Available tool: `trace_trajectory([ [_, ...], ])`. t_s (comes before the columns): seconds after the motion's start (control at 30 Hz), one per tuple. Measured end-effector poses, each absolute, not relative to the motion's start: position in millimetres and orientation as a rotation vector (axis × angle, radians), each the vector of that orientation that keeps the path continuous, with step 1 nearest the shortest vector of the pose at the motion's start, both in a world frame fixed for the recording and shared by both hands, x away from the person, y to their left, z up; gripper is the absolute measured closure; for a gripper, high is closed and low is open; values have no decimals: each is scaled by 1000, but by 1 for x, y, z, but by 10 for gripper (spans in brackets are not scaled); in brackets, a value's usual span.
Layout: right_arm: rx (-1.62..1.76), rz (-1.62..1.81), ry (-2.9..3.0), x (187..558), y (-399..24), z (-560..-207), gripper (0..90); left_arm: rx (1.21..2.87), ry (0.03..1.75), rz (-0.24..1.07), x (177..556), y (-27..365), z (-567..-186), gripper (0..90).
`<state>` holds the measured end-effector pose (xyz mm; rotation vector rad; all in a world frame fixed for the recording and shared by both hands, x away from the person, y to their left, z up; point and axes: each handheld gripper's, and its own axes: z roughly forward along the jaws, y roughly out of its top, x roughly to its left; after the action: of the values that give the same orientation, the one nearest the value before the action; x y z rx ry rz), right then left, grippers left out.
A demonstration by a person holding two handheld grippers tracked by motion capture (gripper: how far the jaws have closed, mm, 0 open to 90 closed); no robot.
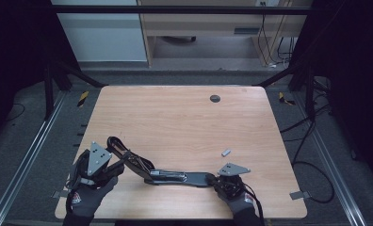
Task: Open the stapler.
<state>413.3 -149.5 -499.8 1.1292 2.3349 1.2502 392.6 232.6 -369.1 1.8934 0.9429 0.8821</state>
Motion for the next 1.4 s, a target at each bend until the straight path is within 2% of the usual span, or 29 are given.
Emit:
trace_trajectory([
  [1.4, 1127, 1256, 2338, 414, -149, -500, 900, 1850, 998, 827, 394, 264, -387, 441],
])
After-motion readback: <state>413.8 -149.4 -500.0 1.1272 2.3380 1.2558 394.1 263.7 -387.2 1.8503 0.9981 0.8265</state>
